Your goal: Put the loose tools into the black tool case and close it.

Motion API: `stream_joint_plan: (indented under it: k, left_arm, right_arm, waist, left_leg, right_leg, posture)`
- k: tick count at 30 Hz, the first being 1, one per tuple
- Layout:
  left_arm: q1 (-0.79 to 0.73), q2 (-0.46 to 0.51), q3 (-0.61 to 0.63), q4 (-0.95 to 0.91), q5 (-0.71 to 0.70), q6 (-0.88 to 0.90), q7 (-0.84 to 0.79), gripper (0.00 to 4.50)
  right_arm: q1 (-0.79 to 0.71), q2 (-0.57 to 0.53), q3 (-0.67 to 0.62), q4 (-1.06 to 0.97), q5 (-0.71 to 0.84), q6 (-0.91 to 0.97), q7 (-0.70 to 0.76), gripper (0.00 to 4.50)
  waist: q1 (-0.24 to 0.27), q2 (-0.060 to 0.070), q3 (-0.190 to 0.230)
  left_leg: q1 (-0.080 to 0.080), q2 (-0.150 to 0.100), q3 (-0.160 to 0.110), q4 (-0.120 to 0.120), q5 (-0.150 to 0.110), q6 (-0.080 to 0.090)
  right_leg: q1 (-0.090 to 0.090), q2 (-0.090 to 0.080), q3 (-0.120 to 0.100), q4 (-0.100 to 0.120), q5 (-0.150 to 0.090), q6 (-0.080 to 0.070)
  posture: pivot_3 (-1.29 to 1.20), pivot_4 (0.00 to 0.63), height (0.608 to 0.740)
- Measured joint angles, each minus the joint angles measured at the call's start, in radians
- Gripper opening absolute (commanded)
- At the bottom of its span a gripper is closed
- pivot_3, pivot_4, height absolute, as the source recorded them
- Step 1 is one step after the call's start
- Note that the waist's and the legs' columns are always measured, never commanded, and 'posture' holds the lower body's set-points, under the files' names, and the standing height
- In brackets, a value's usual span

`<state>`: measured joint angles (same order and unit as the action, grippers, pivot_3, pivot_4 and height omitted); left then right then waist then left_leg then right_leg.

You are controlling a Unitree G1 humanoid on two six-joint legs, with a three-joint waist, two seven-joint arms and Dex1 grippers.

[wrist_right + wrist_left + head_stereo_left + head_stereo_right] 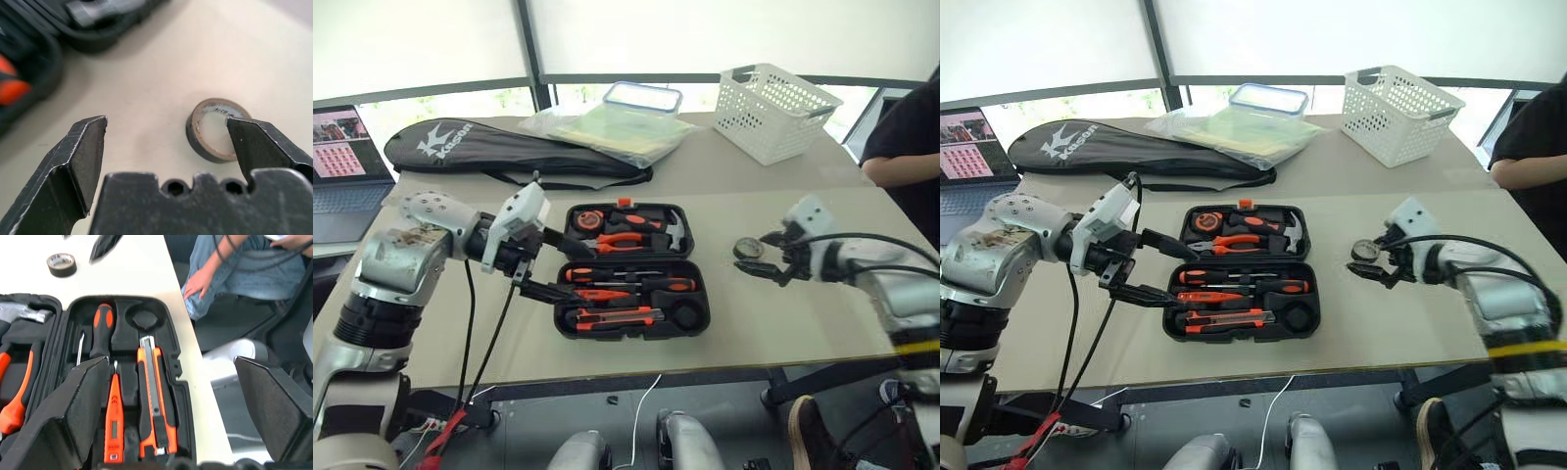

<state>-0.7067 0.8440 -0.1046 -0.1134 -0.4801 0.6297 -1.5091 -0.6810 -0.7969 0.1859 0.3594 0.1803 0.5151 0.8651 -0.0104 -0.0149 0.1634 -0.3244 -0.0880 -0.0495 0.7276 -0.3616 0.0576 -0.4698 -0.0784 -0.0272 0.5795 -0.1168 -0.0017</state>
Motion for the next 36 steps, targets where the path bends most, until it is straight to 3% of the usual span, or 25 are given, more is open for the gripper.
stream_joint_plan:
  k: [2,5,16,21,24,28,32,36]
  left_arm:
    - [0.01,0.0,0.005,-0.016,-0.005,0.003,0.017,4.44]
    - [0.031,0.006,0.007,-0.045,-0.015,0.008,0.039,4.5]
    - [0.063,0.04,0.004,-0.069,0.007,-0.046,0.066,4.5]
    - [0.06,0.042,-0.007,-0.06,0.01,-0.061,0.059,4.5]
    - [0.072,0.058,-0.037,-0.056,0.035,-0.105,0.033,4.5]
    - [0.111,0.072,-0.064,-0.045,0.074,-0.157,0.012,4.5]
    - [0.117,0.072,-0.072,-0.043,0.091,-0.18,0.008,4.5]
    - [0.117,0.07,-0.072,-0.042,0.096,-0.194,0.007,4.5]
  right_arm:
    - [-0.041,0.027,0.019,0.075,-0.036,-0.025,-0.002,4.5]
    - [-0.098,0.065,0.036,0.174,-0.084,-0.061,-0.002,3.81]
    - [-0.14,0.105,0.027,0.283,-0.137,-0.137,0.027,0.14]
    - [-0.108,0.081,-0.035,0.134,-0.065,-0.086,0.132,0.06]
    - [-0.033,0.06,-0.079,-0.184,0.087,0.013,0.25,0.06]
    - [0.069,0.023,-0.039,-0.525,0.185,0.094,0.331,0.06]
    - [0.151,0.009,0.045,-0.667,0.188,0.162,0.322,0.06]
    - [0.167,-0.005,0.101,-0.68,0.131,0.16,0.295,0.06]
  waist:
    - [-0.002,0.0,0.0]
    - [-0.006,0.0,0.0]
    - [-0.003,0.001,0.0]
    - [-0.005,0.001,0.0]
    - [-0.008,0.001,0.0]
    - [-0.002,0.001,0.0]
    - [0.012,0.001,0.0]
    - [0.015,0.001,0.0]
  left_leg:
    - [-0.005,0.0,0.0,0.0,0.0,0.0]
    - [-0.01,-0.001,0.0,0.001,0.0,-0.001]
    - [-0.009,-0.001,-0.002,0.002,0.004,-0.007]
    - [-0.011,0.001,-0.002,0.002,0.004,-0.008]
    - [-0.012,0.003,-0.002,0.0,0.004,-0.007]
    - [-0.012,0.003,-0.002,0.001,0.003,-0.006]
    - [-0.012,-0.001,-0.002,0.004,0.003,-0.004]
    - [-0.011,-0.001,-0.001,0.004,0.003,-0.004]
  right_leg:
    - [-0.005,0.0,-0.001,0.0,0.0,0.0]
    - [-0.011,0.0,-0.009,0.0,0.001,0.0]
    - [-0.009,-0.001,-0.01,0.0,0.004,-0.006]
    - [-0.011,-0.002,-0.009,0.0,0.005,-0.007]
    - [-0.012,-0.001,-0.01,0.001,0.005,-0.007]
    - [-0.011,0.002,-0.012,0.0,0.005,-0.007]
    - [-0.01,0.0,-0.011,-0.001,0.006,-0.004]
    - [-0.01,0.001,-0.011,0.0,0.006,-0.004]
  posture:
    - [0.0,0.15,0.74]
    - [0.0,0.15,0.74]
    - [0.0,0.15,0.74]
    - [0.0,0.15,0.74]
    - [0.0,0.15,0.74]
    - [0.0,0.15,0.74]
    - [0.0,0.15,0.74]
    - [0.0,0.15,0.74]
